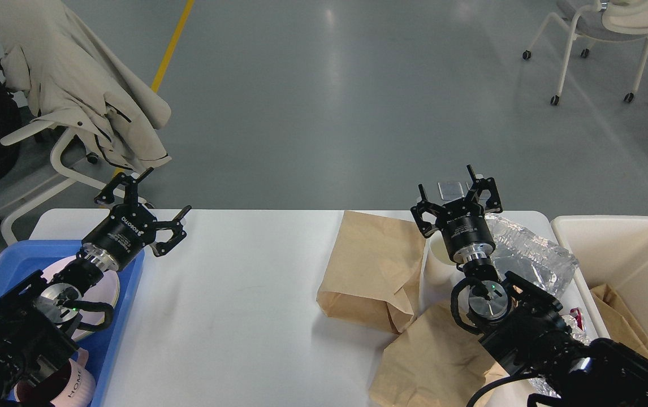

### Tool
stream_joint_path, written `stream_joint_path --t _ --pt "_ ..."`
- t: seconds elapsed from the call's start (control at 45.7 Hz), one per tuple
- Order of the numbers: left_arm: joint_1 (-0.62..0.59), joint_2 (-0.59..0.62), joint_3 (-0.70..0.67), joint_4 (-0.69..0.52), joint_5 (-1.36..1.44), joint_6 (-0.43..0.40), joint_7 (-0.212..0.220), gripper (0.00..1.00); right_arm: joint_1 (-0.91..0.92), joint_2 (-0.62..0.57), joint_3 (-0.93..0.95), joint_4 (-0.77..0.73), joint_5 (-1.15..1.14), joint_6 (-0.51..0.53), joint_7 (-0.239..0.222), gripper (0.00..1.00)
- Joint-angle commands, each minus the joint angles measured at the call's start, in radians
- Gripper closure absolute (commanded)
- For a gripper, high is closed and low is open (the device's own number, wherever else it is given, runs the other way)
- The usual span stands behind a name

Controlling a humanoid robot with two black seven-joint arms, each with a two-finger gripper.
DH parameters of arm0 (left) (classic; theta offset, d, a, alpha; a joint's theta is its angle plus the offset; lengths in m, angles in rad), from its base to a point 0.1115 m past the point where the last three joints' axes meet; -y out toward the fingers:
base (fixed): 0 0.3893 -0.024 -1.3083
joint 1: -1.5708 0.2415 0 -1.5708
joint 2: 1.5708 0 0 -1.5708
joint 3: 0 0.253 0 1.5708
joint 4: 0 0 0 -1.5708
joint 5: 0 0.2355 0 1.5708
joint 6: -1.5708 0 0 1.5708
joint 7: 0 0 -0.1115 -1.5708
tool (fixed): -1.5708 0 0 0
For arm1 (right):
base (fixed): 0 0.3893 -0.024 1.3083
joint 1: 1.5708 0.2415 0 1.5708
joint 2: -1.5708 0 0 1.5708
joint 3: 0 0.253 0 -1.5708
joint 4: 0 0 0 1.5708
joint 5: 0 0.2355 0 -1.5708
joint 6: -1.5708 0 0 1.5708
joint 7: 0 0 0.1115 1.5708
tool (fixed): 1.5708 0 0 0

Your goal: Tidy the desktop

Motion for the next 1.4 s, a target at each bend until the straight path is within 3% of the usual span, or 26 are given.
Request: stream_joint_path --t 0.0,0.022,0.11,1.38 --pt "0.026 0.002 -0.027 -0.001 -0.002 -0.004 -0.044 0.0 0.0 0.0 -0.001 0.0 0.0 0.0 0.0 0.0" --pt "0.026 0.0 -0.025 -0.001 -0.002 0.001 -0.066 0.0 0.0 0.0 0.001 0.0 0.0 0.0 0.0 0.0" --pt "0.026 0.0 -0.027 -0.001 -0.002 0.003 -0.08 0.0 0.0 0.0 -0.001 0.0 -0.001 0.0 0.0 0.0" --pt "0.028 -0.002 -0.031 -0.001 -0.002 0.004 -0.081 0.0 0.0 -0.002 -0.004 0.0 -0.001 0.003 0.0 0.0"
